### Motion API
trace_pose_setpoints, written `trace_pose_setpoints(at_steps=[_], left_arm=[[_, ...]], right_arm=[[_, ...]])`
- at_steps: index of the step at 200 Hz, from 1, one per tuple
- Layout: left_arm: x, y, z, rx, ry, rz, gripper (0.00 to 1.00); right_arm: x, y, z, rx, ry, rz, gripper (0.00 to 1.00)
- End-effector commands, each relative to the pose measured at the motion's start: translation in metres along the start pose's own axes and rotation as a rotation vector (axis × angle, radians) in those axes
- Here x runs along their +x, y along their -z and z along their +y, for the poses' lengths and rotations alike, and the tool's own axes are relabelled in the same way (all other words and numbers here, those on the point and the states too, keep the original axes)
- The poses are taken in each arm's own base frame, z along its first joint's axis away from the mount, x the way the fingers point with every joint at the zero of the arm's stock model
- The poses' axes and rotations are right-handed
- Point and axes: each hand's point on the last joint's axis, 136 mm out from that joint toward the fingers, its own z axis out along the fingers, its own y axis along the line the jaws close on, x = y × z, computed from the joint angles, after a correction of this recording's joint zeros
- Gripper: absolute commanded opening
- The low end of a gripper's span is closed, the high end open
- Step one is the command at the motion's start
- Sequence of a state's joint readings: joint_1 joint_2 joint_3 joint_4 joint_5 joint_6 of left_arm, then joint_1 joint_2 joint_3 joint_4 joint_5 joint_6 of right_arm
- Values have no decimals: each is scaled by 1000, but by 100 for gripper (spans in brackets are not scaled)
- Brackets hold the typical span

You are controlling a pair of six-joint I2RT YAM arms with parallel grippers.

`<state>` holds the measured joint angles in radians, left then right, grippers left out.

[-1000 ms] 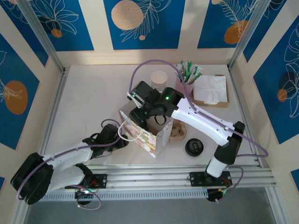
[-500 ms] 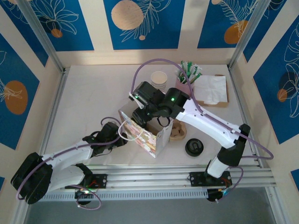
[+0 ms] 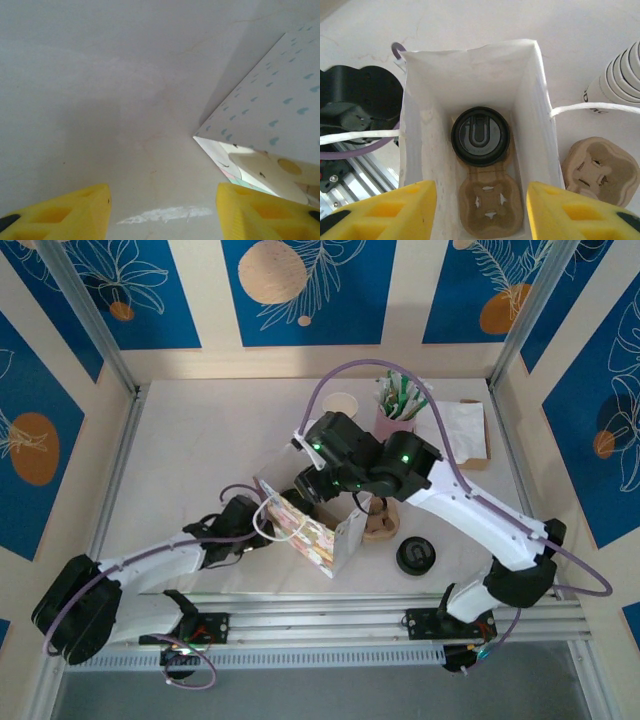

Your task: Pack the takeout coffee

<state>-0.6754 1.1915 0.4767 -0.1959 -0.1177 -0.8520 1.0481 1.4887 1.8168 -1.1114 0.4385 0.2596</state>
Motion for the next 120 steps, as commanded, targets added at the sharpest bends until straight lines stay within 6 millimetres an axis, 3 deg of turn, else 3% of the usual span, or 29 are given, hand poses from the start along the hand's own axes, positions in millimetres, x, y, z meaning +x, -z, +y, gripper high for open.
trace_pose_setpoints(at_steps=[1, 22, 51, 78, 120], left_arm=[[-16, -1, -9, 9, -13, -34, 58], [-24, -6, -12, 4, -6, -37, 58], [-35, -15, -18, 20, 23, -44, 58], [-48, -24, -26, 28, 31, -43, 58], [-73, -33, -35, 41, 42, -54, 58]], right_arm=[[-5, 16, 0, -14, -16, -78, 51], [-11, 28, -9, 11, -37, -150, 51], [-16, 47, -36, 98, -102, -239, 52], [-11, 59, -71, 211, -190, -288, 53], [15, 68, -134, 347, -403, -294, 53]])
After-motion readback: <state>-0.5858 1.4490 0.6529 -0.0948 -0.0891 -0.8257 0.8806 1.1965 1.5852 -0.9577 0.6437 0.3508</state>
